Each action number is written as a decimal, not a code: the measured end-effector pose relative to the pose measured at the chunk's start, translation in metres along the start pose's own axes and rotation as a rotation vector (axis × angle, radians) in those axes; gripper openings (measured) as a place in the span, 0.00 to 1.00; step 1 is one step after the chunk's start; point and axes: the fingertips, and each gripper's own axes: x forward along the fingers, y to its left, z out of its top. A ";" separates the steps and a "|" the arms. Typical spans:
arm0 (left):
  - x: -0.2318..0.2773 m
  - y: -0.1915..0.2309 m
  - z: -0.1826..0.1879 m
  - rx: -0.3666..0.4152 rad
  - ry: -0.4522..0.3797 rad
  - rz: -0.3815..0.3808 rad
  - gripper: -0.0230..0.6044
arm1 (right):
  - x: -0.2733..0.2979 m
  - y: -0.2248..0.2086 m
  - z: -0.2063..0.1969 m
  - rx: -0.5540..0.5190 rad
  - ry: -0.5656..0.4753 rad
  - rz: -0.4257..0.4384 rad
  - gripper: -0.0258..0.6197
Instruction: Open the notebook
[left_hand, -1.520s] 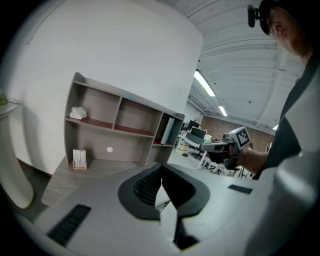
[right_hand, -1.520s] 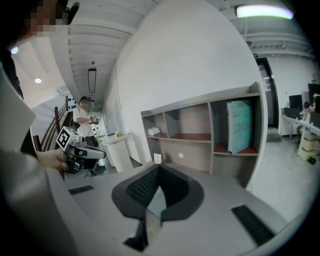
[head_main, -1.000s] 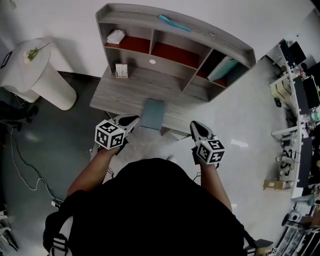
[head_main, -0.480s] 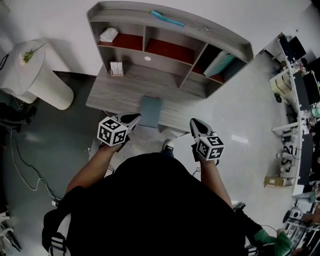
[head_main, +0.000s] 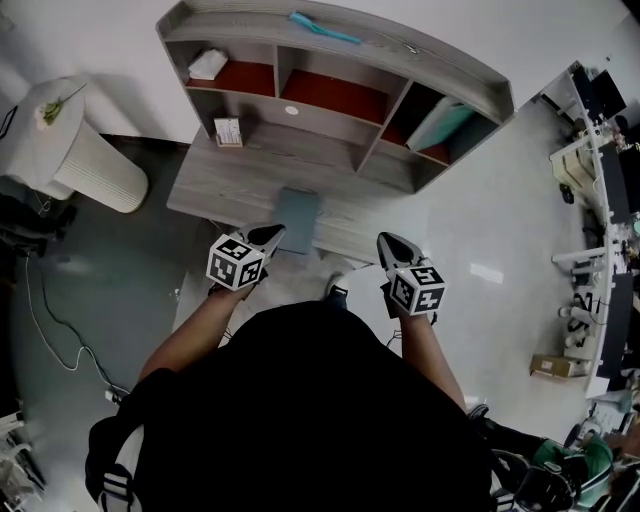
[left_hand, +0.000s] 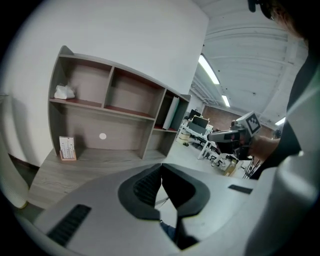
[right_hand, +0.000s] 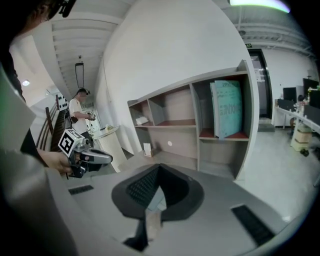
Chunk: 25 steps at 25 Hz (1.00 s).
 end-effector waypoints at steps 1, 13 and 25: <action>0.005 0.001 -0.003 -0.002 0.008 0.006 0.05 | 0.001 -0.004 -0.002 0.004 0.007 0.004 0.04; 0.059 0.015 -0.045 -0.010 0.145 0.056 0.05 | 0.017 -0.042 -0.040 0.074 0.078 0.050 0.04; 0.107 0.023 -0.082 -0.033 0.253 0.082 0.05 | 0.029 -0.072 -0.085 0.121 0.200 0.067 0.04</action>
